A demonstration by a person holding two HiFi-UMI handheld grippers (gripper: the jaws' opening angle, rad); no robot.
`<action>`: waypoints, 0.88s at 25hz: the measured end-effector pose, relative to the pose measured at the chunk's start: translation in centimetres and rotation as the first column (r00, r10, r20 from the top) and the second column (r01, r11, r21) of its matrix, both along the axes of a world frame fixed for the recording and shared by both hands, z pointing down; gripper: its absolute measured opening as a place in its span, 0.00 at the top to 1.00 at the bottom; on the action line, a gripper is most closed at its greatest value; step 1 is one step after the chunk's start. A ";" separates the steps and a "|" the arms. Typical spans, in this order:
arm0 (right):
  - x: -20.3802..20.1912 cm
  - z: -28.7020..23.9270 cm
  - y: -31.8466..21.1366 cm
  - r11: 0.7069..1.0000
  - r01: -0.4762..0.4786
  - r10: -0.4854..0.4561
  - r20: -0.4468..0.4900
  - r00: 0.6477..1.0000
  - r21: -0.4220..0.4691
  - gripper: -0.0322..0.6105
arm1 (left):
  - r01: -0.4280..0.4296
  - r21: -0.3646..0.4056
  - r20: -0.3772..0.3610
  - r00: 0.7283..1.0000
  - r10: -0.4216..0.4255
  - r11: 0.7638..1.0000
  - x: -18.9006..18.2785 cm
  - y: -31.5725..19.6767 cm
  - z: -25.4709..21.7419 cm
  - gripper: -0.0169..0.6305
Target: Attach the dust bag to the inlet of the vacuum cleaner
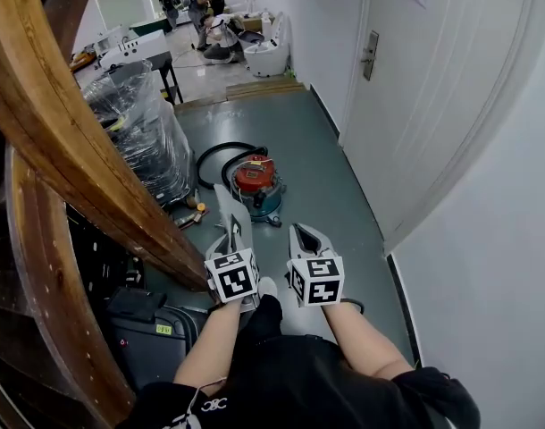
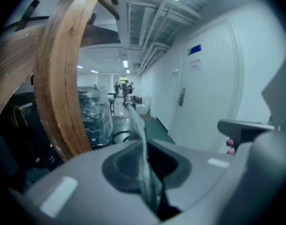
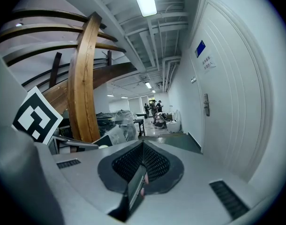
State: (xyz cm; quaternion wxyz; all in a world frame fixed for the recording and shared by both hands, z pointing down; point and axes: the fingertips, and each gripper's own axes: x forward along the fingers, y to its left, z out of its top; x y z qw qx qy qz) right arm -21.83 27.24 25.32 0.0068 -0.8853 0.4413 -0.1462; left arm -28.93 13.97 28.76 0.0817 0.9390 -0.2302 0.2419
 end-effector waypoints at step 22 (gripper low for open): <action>17.9 3.3 -12.7 1.000 0.006 -0.006 0.003 1.000 -0.026 0.95 | -0.005 -0.026 0.018 1.000 0.005 1.000 17.6 -12.8 4.3 0.93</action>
